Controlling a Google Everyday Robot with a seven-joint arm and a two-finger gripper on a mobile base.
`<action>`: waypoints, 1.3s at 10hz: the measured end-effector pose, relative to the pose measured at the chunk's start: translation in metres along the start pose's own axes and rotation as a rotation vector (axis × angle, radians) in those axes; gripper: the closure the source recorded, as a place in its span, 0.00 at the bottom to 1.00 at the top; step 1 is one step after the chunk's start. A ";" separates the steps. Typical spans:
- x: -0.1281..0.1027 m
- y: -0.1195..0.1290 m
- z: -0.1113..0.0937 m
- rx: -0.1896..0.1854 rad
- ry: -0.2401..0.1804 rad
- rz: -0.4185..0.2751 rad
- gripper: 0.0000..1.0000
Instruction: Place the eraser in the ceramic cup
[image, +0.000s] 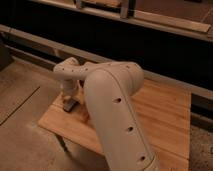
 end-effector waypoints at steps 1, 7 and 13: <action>-0.005 -0.001 -0.004 0.010 -0.020 -0.006 0.81; -0.003 0.013 -0.017 0.032 -0.093 -0.038 1.00; -0.025 -0.008 -0.107 -0.001 -0.270 -0.046 1.00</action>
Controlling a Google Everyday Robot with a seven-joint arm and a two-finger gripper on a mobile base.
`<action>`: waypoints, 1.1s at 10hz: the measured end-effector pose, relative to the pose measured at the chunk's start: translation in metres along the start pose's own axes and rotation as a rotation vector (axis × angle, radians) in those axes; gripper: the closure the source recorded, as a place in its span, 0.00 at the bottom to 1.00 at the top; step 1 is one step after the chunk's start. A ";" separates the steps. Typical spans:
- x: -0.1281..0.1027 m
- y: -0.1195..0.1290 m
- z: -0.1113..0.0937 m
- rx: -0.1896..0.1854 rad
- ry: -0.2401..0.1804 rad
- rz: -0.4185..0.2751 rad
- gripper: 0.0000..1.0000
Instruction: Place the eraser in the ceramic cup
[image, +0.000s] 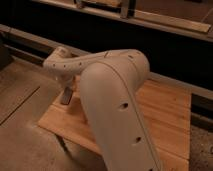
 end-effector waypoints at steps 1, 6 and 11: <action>-0.007 -0.016 -0.014 -0.008 -0.019 0.029 1.00; -0.007 -0.021 -0.021 -0.016 -0.026 0.042 1.00; -0.052 -0.040 -0.034 -0.061 -0.062 0.176 1.00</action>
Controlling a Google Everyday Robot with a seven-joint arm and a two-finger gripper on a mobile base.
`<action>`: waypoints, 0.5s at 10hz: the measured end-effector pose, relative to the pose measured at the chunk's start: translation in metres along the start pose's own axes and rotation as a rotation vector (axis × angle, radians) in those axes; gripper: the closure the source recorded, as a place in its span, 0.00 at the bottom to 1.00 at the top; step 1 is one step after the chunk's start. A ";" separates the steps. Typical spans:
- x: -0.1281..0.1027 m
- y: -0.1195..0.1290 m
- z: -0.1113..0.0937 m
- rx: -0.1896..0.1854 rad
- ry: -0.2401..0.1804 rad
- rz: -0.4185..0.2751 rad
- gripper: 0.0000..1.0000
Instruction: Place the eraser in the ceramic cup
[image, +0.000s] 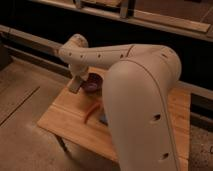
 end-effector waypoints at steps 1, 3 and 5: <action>0.003 0.004 0.000 -0.006 0.004 -0.004 1.00; 0.002 0.002 0.000 -0.002 0.003 -0.002 1.00; 0.003 0.004 0.000 -0.003 0.004 -0.005 1.00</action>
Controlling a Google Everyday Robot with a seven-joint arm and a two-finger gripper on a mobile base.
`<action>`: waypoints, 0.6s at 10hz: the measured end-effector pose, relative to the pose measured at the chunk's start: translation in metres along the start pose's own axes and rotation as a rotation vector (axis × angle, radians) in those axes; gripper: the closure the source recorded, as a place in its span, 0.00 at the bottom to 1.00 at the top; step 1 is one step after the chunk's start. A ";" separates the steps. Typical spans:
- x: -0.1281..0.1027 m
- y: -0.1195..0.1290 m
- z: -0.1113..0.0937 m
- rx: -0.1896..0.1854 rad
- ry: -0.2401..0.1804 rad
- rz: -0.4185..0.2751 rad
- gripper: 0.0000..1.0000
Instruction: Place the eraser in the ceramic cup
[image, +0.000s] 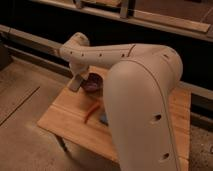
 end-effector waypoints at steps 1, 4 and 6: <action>0.000 0.000 0.000 0.000 -0.001 0.001 1.00; 0.000 0.000 0.000 0.000 0.000 0.000 1.00; -0.007 0.006 -0.008 -0.009 -0.018 -0.009 1.00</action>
